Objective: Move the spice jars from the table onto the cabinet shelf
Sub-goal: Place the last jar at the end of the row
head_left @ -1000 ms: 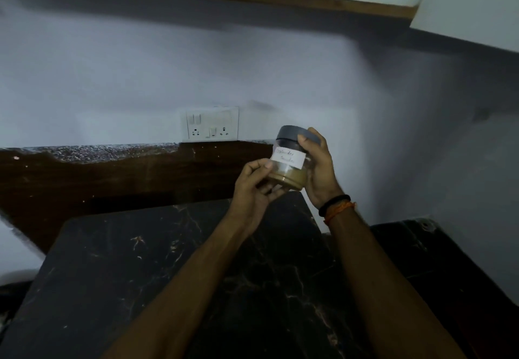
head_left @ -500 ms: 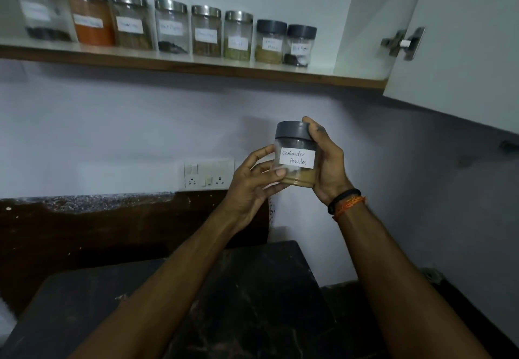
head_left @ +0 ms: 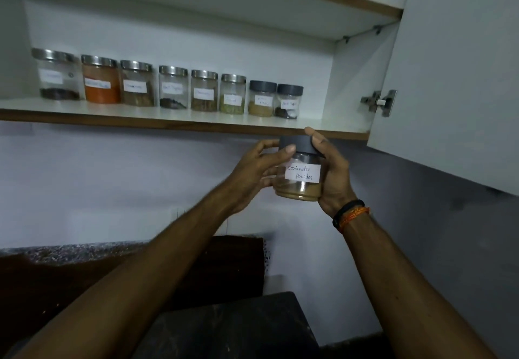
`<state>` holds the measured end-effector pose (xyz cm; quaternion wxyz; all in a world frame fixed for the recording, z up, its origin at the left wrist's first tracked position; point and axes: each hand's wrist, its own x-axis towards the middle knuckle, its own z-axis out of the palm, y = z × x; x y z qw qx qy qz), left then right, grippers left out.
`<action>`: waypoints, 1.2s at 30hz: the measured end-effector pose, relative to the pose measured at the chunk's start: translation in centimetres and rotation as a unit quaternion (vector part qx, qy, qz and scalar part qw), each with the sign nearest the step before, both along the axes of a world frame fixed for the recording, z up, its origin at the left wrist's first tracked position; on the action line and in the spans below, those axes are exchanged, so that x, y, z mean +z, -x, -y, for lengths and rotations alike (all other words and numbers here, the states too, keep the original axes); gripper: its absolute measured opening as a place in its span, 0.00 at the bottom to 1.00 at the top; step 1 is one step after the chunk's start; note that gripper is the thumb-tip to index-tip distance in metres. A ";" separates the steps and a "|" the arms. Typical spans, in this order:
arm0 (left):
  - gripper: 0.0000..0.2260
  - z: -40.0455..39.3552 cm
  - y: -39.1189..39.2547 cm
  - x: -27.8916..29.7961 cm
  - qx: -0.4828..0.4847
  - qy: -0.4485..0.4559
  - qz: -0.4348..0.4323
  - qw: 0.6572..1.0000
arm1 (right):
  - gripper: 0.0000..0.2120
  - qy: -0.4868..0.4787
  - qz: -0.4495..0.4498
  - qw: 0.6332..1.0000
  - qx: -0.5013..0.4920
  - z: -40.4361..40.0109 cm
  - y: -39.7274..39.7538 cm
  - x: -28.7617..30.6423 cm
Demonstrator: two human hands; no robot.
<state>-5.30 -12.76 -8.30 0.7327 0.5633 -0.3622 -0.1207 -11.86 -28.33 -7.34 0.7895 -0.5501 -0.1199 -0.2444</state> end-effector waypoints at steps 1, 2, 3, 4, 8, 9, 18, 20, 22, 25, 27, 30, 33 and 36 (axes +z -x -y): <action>0.27 0.2 -0.1 1.2 0.003 -0.021 0.025 0.999 | 0.27 0.005 0.004 1.000 -0.003 0.1 0.0 0.4; 0.28 0.4 -0.3 2.2 0.005 -0.041 0.048 0.998 | 0.28 0.010 0.007 1.000 -0.008 0.2 0.0 0.8; 0.27 0.6 -0.4 3.2 0.007 -0.058 0.069 0.996 | 0.29 0.014 0.011 1.000 -0.014 0.3 0.0 1.2; 0.27 0.8 -0.6 4.1 0.008 -0.073 0.086 0.994 | 0.29 0.016 0.015 1.000 -0.017 0.4 0.0 1.6; 0.23 1.6 -1.1 7.1 0.001 -0.113 0.143 0.983 | 0.28 0.027 0.035 0.999 -0.017 1.3 -0.1 3.7; 0.22 1.9 -1.1 7.7 0.000 -0.118 0.156 0.981 | 0.29 0.037 0.040 0.998 -0.018 1.6 -0.2 4.3; 0.22 2.9 -2.7 13.1 0.022 -0.107 0.184 0.977 | 0.22 0.097 0.059 0.987 -0.117 4.9 -3.4 7.6; 0.22 3.0 -3.6 14.2 0.035 -0.098 0.183 0.978 | 0.23 0.083 0.016 0.982 -0.170 6.0 -4.6 7.9; 0.23 2.9 -4.3 15.0 0.050 -0.102 0.185 0.976 | 0.20 0.075 -0.019 0.966 -0.248 6.9 -5.9 8.0; 0.23 3.0 -5.7 16.0 0.073 -0.109 0.190 0.973 | 0.10 0.123 -0.042 0.928 -0.350 8.0 -7.9 7.7; 0.22 3.2 -6.8 16.5 0.082 -0.109 0.193 0.972 | 0.08 0.182 -0.052 0.897 -0.399 8.7 -9.4 7.6; 0.22 3.5 -8.3 17.0 0.094 -0.105 0.192 0.971 | 0.11 0.240 -0.071 0.854 -0.456 10.0 -11.6 7.5; 0.21 4.1 -10.2 17.3 0.105 -0.107 0.196 0.969 | 0.13 0.264 -0.070 0.822 -0.500 11.1 -13.6 7.3; 0.21 4.8 -12.1 17.1 0.111 -0.110 0.196 0.968 | 0.13 0.267 -0.059 0.786 -0.555 11.7 -15.1 7.3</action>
